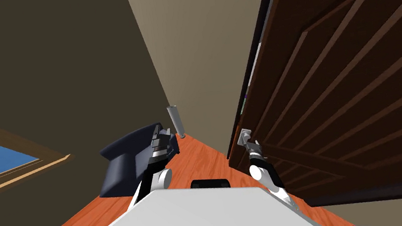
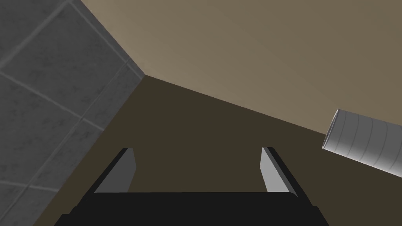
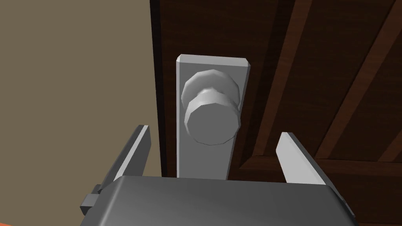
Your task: Pull the door open
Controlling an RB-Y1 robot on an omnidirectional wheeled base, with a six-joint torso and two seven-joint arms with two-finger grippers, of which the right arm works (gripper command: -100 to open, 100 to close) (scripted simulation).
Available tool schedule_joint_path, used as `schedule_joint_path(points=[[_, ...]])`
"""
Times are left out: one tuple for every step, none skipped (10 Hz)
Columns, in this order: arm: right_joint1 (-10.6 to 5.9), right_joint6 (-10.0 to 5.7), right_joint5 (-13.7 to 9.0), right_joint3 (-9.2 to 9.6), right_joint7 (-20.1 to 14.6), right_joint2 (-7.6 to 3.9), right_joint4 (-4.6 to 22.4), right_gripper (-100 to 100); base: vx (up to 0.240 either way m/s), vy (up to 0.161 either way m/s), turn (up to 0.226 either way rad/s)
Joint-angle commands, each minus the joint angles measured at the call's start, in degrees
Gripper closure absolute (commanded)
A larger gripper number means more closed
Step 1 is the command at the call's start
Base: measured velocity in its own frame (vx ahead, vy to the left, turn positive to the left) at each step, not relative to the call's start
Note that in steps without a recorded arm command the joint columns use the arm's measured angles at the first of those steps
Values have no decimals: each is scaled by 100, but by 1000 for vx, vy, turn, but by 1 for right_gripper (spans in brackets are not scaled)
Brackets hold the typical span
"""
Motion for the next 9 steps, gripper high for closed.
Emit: schedule_joint_path(points=[[-23, -47, -61, -107, -129, -138, 117, -100, 221, -34, 129], [-41, -65, -108, -181, -215, -248, 190, -100, 210, -42, 124], [-63, -49, -75, -139, -138, -162, 167, -100, 98, -25, 28], [-63, -49, -75, -139, -138, -162, 167, 100, -11, -4, -62], [-63, -49, -75, -139, -138, -162, 167, 100, -41, 3, 6], [-63, -49, -75, -139, -138, -162, 167, 100, -36, 6, 17], [-63, -49, -75, -139, -138, -162, 167, 100, -21, 3, 7], [-63, -49, -75, -139, -138, -162, 167, 100, -7, 2, -1], [-63, -49, -75, -139, -138, -162, 167, 100, 0, 0, 0]])
